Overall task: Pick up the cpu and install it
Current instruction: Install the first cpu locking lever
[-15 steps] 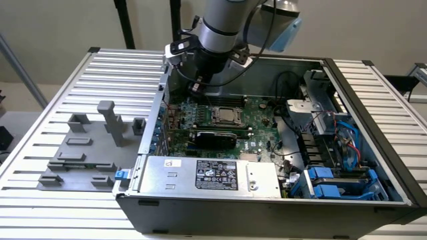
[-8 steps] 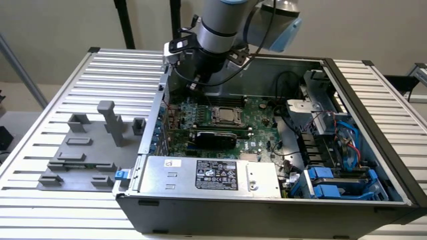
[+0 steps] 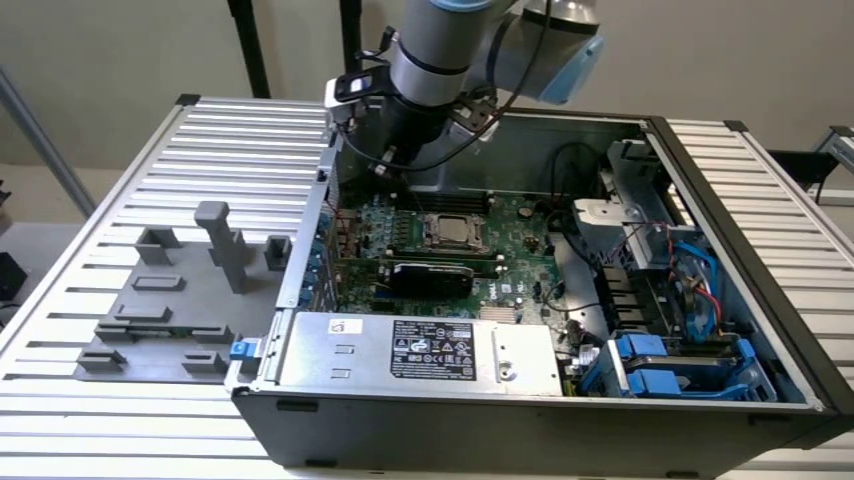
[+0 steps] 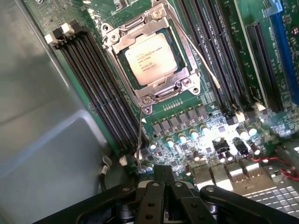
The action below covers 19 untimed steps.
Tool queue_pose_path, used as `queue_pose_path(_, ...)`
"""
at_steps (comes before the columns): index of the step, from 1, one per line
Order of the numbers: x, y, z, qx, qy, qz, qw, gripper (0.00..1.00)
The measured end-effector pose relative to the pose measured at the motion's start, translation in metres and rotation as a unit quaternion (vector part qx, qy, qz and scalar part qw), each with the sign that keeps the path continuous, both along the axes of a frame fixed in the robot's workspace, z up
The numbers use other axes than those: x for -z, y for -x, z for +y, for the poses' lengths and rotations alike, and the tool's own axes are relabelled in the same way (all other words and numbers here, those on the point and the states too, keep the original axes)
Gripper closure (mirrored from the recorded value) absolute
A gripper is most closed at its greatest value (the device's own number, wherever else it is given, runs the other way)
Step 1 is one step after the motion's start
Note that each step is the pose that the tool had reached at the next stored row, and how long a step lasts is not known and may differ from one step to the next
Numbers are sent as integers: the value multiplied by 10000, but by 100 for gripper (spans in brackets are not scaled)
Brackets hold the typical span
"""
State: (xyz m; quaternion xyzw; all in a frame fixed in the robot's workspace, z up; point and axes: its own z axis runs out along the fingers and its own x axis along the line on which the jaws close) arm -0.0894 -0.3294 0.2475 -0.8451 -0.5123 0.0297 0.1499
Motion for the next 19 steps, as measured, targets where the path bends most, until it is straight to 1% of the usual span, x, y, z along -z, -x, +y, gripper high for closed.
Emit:
queue_pose_path(3, -4, 10, 0, 125, -73, 14, 9999, 89)
queue_pose_path(5, -5, 13, -2, 199, -133, 20, 9997, 89)
queue_pose_path(8, -7, 14, -14, 266, -213, 23, 9994, 89)
queue_pose_path(9, -7, 14, -23, 279, -231, 22, 9993, 89)
queue_pose_path(14, -7, 12, -78, 323, -273, 23, 9991, 89)
queue_pose_path(15, -7, 12, -84, 335, -287, 23, 9990, 89)
queue_pose_path(16, -7, 11, -86, 352, -309, 23, 9989, 89)
queue_pose_path(19, -7, 10, -86, 417, -393, 21, 9984, 89)
